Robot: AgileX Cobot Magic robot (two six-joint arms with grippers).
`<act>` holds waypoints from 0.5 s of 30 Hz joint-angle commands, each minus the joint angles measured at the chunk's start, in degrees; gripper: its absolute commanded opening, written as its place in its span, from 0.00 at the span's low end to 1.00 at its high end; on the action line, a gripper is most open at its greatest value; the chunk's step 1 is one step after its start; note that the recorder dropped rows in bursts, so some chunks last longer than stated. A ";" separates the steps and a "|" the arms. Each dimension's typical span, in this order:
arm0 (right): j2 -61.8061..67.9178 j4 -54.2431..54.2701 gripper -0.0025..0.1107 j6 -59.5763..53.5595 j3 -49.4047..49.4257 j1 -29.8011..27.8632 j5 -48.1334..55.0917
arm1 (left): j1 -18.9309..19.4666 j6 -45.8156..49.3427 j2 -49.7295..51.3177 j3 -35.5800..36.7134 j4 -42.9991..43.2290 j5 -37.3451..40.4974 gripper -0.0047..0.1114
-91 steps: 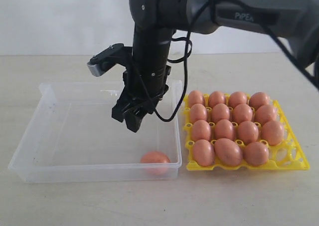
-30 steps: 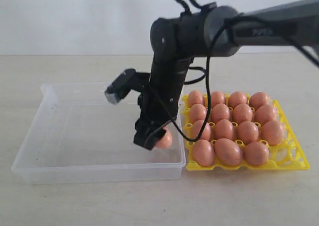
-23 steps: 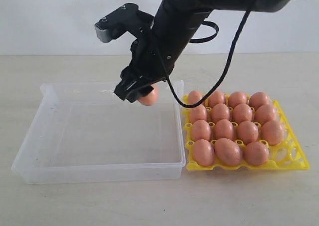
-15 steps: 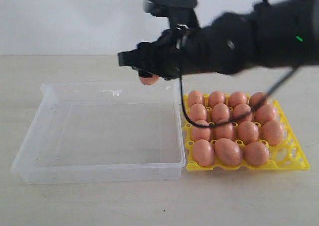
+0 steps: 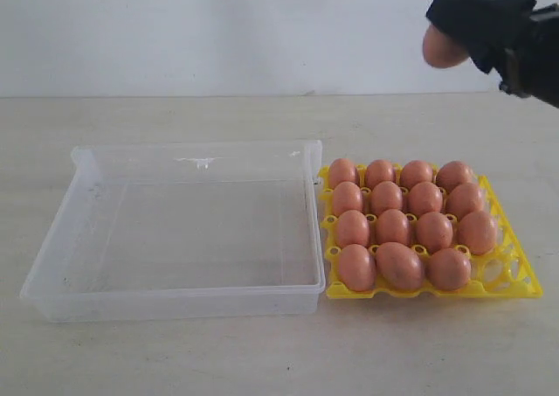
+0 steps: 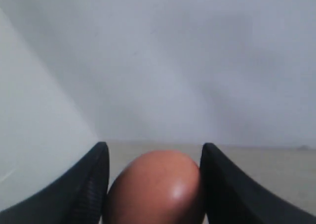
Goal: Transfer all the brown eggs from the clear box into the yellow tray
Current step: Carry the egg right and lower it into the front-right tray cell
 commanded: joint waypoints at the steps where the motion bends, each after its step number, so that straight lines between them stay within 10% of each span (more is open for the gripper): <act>1: 2.51 -35.10 0.02 14.37 -1.03 -12.81 -11.59 | -0.19 0.17 -0.11 -0.15 -0.66 -0.11 0.00; 15: 2.51 -30.22 0.02 2.71 13.02 -16.25 11.95 | -0.19 0.17 -0.11 -0.15 -0.66 -0.11 0.00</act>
